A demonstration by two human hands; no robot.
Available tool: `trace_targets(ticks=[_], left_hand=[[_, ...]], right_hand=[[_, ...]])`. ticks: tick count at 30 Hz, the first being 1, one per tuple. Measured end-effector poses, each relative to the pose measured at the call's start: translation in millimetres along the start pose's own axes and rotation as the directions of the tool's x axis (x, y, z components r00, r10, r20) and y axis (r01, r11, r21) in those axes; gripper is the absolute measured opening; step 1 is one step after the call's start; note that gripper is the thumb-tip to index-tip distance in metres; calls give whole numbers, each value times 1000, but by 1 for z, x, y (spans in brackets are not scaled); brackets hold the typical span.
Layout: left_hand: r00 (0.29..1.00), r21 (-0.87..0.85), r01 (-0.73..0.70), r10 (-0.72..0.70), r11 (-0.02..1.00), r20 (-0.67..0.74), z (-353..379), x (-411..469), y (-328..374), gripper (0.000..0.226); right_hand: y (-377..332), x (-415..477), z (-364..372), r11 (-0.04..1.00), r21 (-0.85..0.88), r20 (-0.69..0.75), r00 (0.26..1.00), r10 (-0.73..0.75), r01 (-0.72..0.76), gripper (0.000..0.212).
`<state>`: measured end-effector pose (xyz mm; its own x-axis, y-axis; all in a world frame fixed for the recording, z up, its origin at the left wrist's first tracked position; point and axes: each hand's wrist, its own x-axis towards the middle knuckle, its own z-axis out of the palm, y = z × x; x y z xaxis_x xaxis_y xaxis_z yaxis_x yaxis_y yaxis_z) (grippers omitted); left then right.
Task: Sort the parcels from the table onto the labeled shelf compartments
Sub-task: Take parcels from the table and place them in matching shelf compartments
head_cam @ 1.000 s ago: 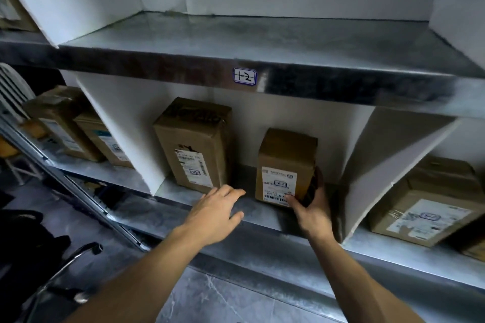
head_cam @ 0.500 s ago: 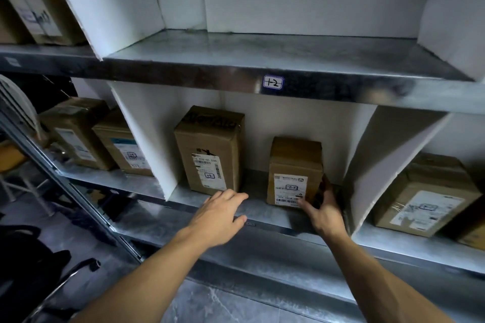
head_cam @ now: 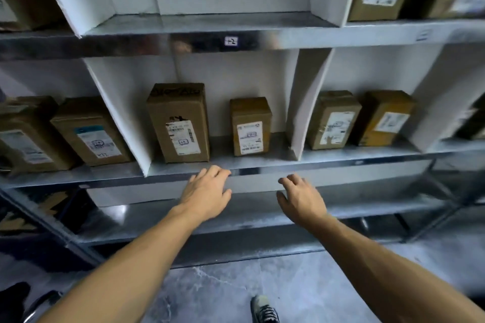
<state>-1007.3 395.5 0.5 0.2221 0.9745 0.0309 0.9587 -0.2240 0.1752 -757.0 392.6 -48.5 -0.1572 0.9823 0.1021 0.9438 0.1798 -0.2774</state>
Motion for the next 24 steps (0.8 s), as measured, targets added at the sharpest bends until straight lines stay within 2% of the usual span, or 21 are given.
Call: trace_targets(ticks=[4, 7, 12, 16, 24], left_hand=[[995, -26, -92, 93, 995, 40, 9, -23, 38, 54], [982, -15, -176, 176, 984, 73, 14, -33, 69, 54], [928, -11, -349, 347, 937, 134, 36, -44, 142, 54], [845, -23, -515, 512, 857, 154, 50, -43, 228, 54], [619, -91, -769, 773, 632, 137, 86, -62, 460, 53]], right_hand=[[15, -55, -20, 977, -215, 23, 1000, 16, -11, 41], [30, -89, -37, 961, -270, 3, 998, 68, -65, 42], [71, -167, -49, 924, -293, -23, 968, 252, -247, 37], [122, -230, -74, 866, -263, -89, 905, 417, -425, 39], [262, -394, -149, 641, -262, -225, 692, 686, -721, 40]])
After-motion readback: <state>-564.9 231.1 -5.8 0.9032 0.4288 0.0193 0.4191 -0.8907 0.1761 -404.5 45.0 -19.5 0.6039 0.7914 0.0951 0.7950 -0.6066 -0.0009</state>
